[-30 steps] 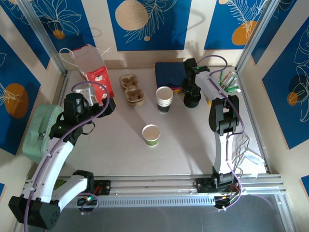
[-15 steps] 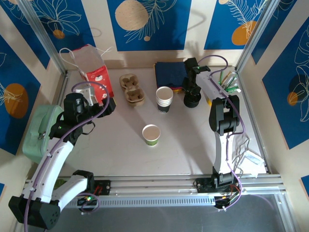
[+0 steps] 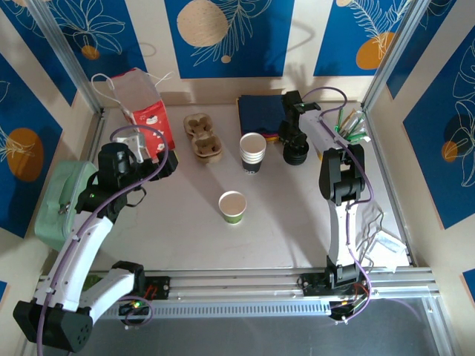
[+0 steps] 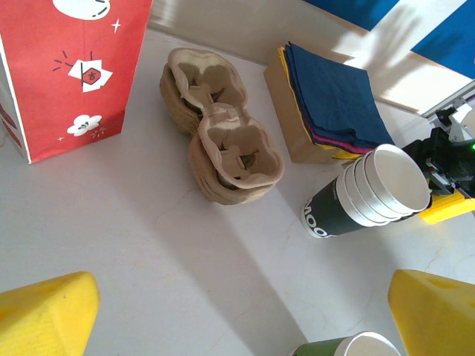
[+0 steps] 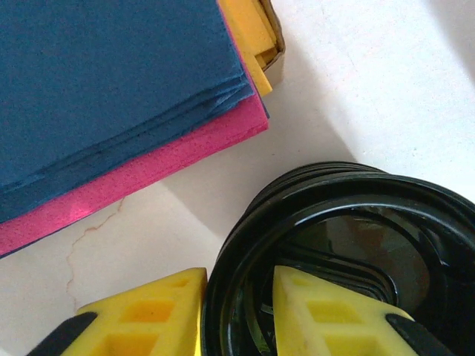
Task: Pack the takeout coffee
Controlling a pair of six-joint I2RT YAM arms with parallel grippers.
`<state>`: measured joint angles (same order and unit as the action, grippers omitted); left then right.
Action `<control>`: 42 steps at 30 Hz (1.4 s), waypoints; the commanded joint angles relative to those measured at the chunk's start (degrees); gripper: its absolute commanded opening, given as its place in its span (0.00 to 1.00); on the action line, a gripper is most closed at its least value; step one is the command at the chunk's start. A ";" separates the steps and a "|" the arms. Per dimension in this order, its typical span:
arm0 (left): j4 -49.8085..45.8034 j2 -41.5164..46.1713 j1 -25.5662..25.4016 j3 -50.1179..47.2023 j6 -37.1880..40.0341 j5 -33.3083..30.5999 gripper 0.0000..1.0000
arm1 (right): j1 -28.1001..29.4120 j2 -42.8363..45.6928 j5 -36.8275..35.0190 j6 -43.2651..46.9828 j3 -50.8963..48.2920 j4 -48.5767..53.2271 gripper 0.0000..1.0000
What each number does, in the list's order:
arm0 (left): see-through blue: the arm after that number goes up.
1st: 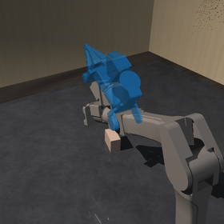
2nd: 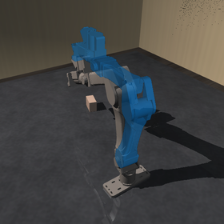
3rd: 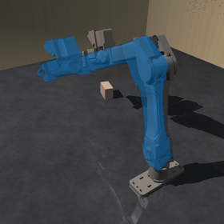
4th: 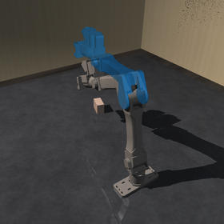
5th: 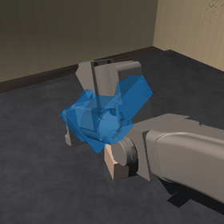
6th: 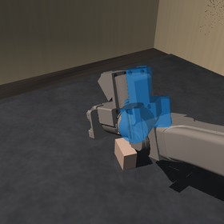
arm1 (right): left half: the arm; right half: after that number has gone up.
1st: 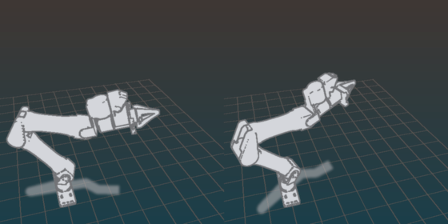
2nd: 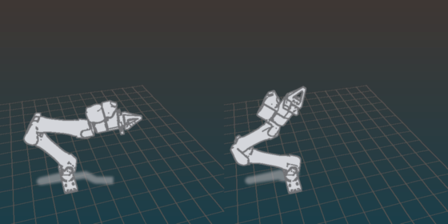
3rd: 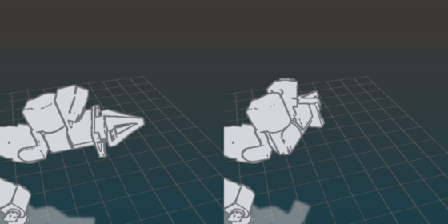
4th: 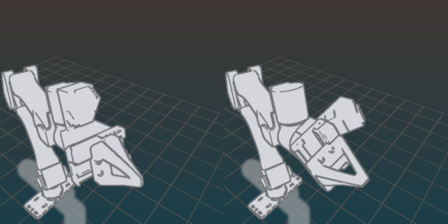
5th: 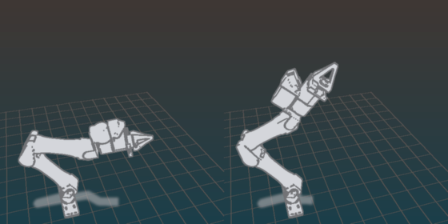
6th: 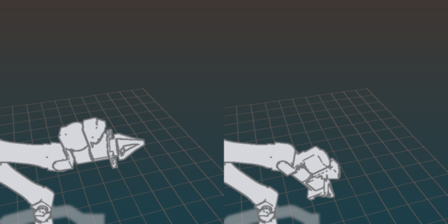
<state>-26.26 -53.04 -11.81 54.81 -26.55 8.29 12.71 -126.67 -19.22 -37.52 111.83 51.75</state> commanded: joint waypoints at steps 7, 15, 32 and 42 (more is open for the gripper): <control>-0.03 0.18 -0.33 -0.49 0.27 -0.30 1.00 | -0.31 1.82 1.46 0.47 0.85 0.56 0.24; 0.36 0.00 -0.37 -0.75 0.00 -0.04 0.99 | -0.33 4.06 3.73 0.16 -1.39 -1.64 0.20; -0.23 0.78 -0.32 -0.41 0.18 -0.21 0.99 | -0.96 10.15 7.95 -0.89 -4.59 -3.45 0.14; 2.97 2.58 -0.58 1.24 -0.35 6.35 1.00 | -0.65 23.64 19.65 -4.57 -11.51 -9.83 0.12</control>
<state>-25.93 -51.79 -11.84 54.37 -26.59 10.57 11.86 -107.74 -6.76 -39.59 102.35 45.25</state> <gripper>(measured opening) 0.997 0.120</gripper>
